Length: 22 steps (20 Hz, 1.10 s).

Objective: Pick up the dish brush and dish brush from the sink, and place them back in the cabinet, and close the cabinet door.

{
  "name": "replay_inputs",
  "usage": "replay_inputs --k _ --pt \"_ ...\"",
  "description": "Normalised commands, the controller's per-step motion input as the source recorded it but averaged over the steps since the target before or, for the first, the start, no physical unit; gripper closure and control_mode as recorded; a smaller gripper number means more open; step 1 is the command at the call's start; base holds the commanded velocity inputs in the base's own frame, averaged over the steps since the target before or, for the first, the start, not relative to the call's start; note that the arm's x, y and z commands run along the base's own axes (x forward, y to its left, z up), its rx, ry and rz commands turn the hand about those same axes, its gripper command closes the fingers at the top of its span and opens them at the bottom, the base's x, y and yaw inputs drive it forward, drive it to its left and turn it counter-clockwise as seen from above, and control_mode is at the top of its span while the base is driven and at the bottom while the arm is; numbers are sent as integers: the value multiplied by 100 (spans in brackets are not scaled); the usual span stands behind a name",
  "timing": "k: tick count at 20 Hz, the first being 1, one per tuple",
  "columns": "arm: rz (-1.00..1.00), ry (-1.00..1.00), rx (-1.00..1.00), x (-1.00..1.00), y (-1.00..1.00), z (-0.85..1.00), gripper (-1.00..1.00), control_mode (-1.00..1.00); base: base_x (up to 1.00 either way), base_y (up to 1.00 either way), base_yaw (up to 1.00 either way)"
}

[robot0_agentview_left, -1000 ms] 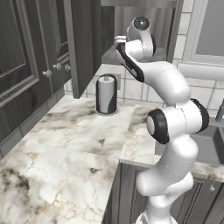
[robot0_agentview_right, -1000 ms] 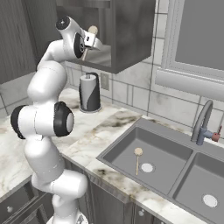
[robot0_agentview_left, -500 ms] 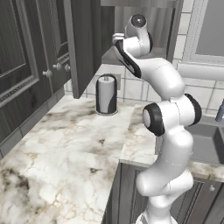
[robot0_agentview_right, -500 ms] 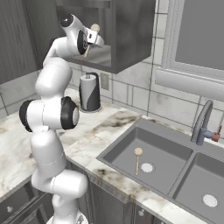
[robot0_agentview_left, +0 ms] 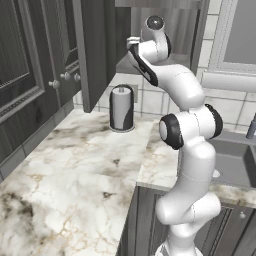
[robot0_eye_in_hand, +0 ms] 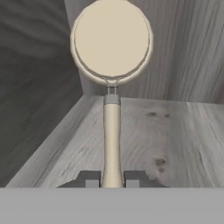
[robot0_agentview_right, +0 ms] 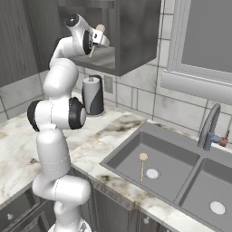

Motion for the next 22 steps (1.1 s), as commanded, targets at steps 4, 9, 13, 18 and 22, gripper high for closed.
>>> replay_inputs --k 4,9,13,18,22 --pt "0 0 0 22 0 -11 100 -100 0 0 0" --pt "0 0 0 17 0 -18 100 -100 0 0 0" --pt "0 0 0 18 0 -19 100 -100 0 0 0" --pt "0 0 0 17 0 -19 100 -100 0 0 0" --pt "0 0 0 18 0 -19 100 -100 0 0 0"
